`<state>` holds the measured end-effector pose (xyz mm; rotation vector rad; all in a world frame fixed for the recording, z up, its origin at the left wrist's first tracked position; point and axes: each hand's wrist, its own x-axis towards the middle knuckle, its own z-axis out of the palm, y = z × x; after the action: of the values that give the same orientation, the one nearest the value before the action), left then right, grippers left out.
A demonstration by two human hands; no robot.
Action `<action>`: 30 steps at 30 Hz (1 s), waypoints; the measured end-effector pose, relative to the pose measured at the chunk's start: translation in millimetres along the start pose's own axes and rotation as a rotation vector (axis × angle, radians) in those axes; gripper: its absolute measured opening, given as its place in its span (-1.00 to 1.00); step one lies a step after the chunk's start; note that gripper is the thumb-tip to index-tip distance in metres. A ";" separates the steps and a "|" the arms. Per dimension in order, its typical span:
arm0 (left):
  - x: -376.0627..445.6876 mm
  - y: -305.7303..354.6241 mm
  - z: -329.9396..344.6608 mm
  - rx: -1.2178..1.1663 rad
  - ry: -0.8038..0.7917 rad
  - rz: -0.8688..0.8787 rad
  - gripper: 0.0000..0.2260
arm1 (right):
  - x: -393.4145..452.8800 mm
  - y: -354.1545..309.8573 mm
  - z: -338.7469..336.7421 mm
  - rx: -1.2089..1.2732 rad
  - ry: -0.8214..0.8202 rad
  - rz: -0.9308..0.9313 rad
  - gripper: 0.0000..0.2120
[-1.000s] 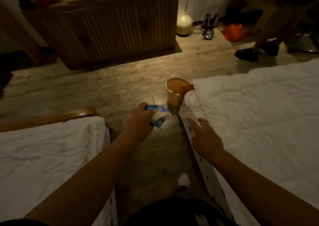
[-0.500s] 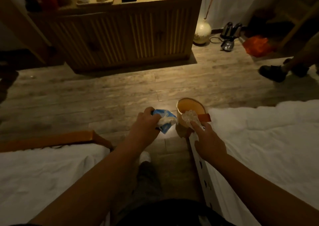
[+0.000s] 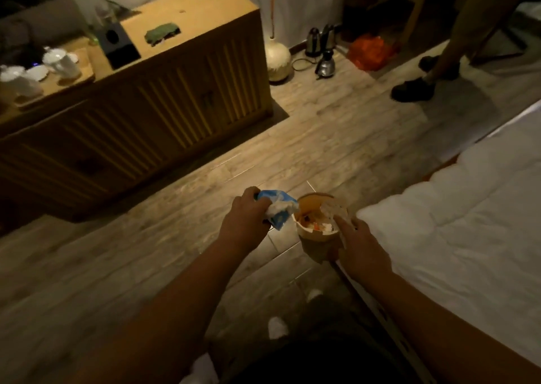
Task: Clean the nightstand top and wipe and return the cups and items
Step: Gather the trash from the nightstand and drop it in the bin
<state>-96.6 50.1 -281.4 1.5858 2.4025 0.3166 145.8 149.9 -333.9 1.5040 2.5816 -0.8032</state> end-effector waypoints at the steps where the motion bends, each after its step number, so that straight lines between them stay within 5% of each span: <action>1: 17.5 0.1 1.9 0.001 -0.008 0.018 -0.64 | 11.4 2.1 0.1 0.023 -0.002 0.038 -0.40; 19: 284.5 10.4 120.1 0.054 -0.386 0.385 -0.67 | 179.8 35.2 41.4 0.228 0.012 0.488 -0.30; 30: 371.6 -33.4 297.3 0.020 -0.696 0.537 -0.60 | 265.8 34.5 184.2 0.459 0.146 0.838 -0.34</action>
<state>-171.5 393.1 -604.3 1.9215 1.4557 -0.1575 -4.9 291.7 -584.8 2.5466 1.5712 -1.1932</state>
